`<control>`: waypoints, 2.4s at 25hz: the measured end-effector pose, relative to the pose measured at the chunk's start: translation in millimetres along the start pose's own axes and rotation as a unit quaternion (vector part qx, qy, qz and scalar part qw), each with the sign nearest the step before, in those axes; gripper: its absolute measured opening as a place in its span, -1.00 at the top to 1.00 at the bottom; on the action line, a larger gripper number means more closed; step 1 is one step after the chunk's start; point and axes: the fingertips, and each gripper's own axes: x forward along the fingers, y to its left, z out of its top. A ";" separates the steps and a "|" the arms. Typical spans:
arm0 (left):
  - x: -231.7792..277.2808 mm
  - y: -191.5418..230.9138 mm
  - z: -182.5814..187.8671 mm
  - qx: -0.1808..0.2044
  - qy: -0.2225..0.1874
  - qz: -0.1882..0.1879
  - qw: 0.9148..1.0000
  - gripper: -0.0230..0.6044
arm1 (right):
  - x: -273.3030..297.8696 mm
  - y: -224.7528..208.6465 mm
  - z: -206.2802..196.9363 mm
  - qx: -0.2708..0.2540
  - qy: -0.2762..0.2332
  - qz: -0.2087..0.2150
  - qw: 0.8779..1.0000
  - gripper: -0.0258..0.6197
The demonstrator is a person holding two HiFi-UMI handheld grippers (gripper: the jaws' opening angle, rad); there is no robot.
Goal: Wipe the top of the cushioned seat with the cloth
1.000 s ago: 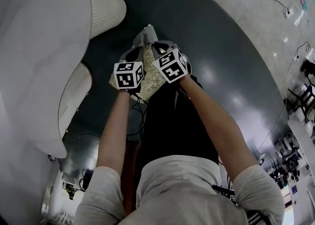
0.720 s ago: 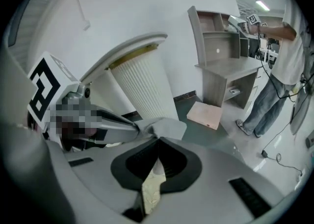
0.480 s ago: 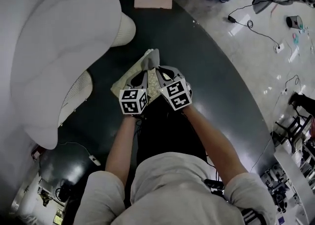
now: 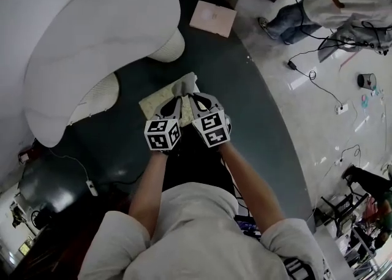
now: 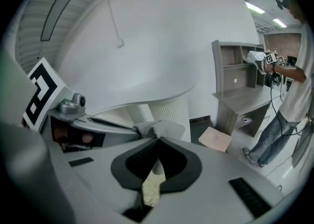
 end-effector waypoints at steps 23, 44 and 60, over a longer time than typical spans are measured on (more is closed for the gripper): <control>-207.0 -13.2 12.1 -0.014 -0.138 0.078 0.987 0.87 | -124.9 129.0 68.5 -0.192 -0.122 -0.023 0.974 0.88; -395.7 -107.6 -112.0 0.029 -0.242 0.083 0.966 0.87 | -303.0 282.2 -17.6 -0.174 -0.196 -0.041 0.964 0.88; -390.8 -217.7 -86.3 0.056 -0.282 0.104 0.952 0.87 | -400.2 228.6 -17.4 -0.199 -0.216 -0.025 0.956 0.88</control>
